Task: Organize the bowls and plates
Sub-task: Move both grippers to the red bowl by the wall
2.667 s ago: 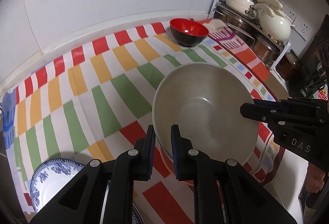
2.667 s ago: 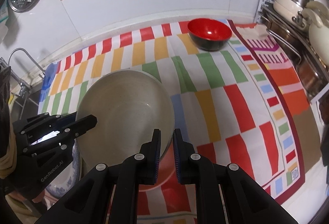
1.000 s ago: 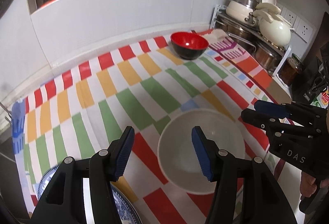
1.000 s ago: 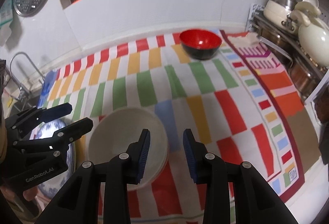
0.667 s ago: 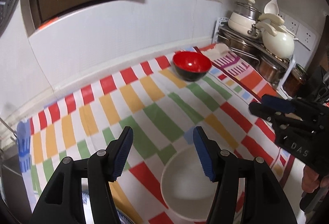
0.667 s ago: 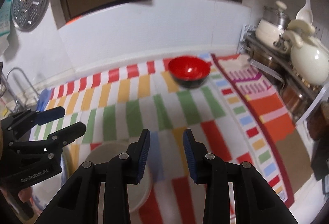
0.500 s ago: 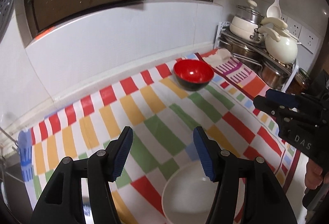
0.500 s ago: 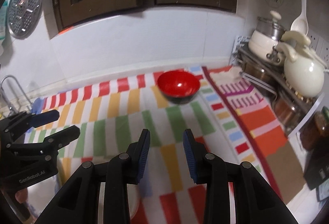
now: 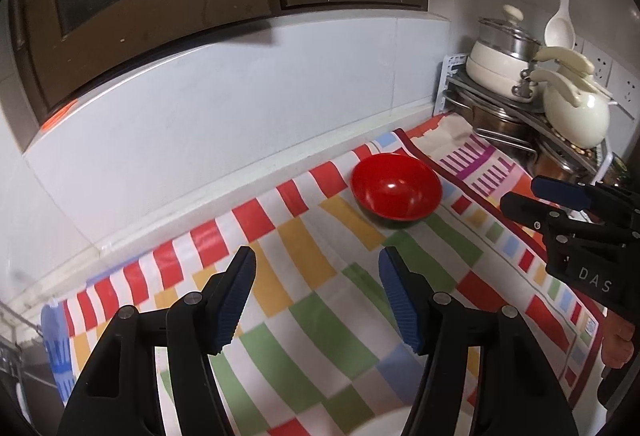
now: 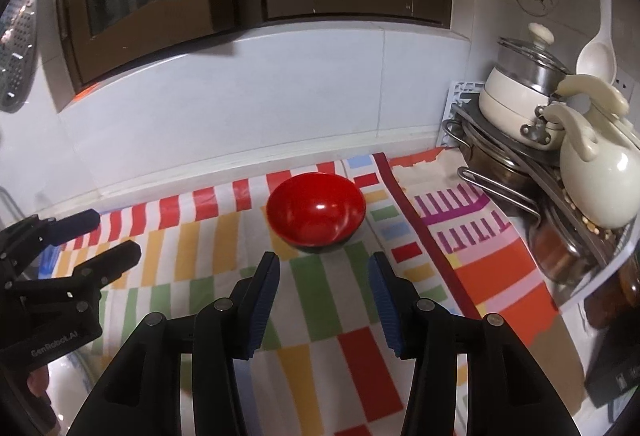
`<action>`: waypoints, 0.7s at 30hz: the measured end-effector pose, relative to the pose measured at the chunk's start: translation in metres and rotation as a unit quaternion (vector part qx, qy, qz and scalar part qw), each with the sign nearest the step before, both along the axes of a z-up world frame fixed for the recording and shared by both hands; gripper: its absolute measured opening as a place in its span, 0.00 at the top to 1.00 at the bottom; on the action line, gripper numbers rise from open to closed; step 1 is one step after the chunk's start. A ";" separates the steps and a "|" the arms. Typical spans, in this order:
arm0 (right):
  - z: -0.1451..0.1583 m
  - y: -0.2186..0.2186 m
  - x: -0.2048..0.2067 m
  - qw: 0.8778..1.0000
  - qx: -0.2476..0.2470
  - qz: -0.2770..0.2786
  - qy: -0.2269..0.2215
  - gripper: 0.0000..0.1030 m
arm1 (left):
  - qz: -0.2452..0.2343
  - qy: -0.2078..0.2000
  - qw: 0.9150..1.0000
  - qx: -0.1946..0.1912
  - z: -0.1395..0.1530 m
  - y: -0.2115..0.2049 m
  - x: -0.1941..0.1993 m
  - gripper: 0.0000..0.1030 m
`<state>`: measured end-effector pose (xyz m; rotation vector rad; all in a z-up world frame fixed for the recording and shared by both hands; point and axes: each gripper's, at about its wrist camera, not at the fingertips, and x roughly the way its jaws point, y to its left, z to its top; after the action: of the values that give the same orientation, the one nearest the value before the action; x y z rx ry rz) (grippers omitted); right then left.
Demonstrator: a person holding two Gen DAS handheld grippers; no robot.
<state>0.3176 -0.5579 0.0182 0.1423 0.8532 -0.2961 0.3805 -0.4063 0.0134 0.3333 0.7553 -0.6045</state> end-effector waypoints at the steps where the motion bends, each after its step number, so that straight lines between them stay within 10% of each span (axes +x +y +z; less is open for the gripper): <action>1: -0.002 -0.004 0.005 1.000 0.002 -0.003 0.001 0.54 | -0.002 0.001 1.000 0.002 -0.002 -0.005 0.006 0.39; 21: -0.065 -0.070 0.073 0.997 0.061 -0.033 0.034 0.54 | -0.038 0.050 0.998 0.028 -0.060 -0.085 0.087 0.39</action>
<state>0.3901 -0.6276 -0.0464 0.2750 0.9352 -0.3119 0.4670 -0.4914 -0.0466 0.3877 0.8603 -0.6772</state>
